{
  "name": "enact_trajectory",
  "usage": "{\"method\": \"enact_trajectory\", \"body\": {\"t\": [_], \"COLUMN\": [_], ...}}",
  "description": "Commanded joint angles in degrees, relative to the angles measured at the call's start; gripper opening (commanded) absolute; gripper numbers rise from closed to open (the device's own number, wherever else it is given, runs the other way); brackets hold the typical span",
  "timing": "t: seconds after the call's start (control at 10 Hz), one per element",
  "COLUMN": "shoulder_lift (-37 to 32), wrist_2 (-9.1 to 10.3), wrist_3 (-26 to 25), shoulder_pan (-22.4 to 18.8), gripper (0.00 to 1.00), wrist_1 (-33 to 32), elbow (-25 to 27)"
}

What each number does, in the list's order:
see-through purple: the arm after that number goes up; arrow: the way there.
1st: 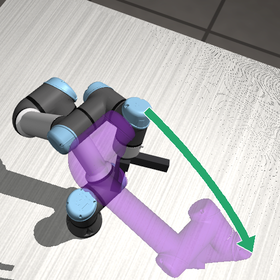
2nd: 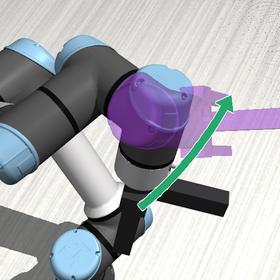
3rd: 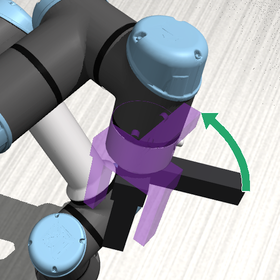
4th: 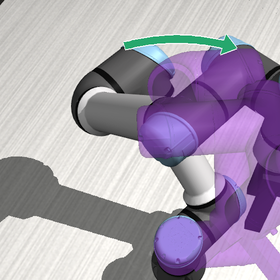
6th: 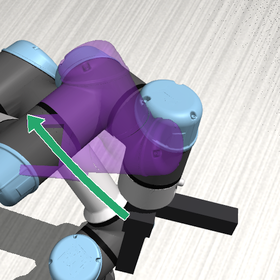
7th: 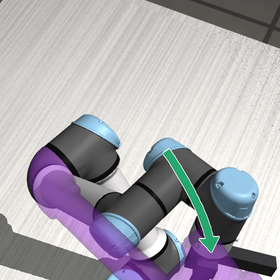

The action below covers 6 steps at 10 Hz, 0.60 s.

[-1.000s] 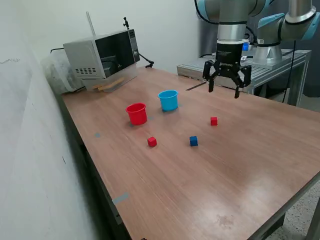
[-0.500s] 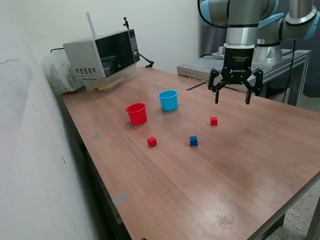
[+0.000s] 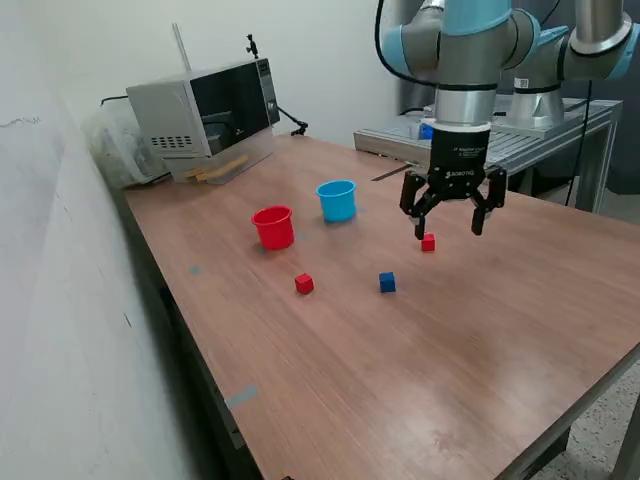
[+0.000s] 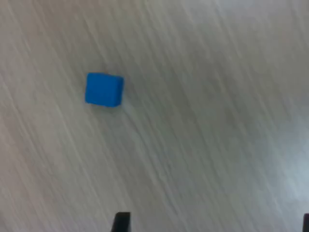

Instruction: Place red objects in the red bin, and blue objects in the blue bin.

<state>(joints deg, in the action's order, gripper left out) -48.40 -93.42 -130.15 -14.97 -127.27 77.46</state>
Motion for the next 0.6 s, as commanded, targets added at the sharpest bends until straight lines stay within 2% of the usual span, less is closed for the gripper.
{"method": "enact_trajectory", "body": {"t": [0.0, 0.1, 0.5], "shoulder_lift": [5.1, 7.0, 9.0], "wrist_2": [0.60, 1.30, 1.57], "wrist_3": [2.3, 2.4, 3.8], "shoulder_pan": [2.1, 3.7, 8.2], "gripper": [1.00, 1.00, 1.00], "wrist_1": [0.0, 0.0, -0.2], "elbow": [-4.2, -5.2, -5.3]}}
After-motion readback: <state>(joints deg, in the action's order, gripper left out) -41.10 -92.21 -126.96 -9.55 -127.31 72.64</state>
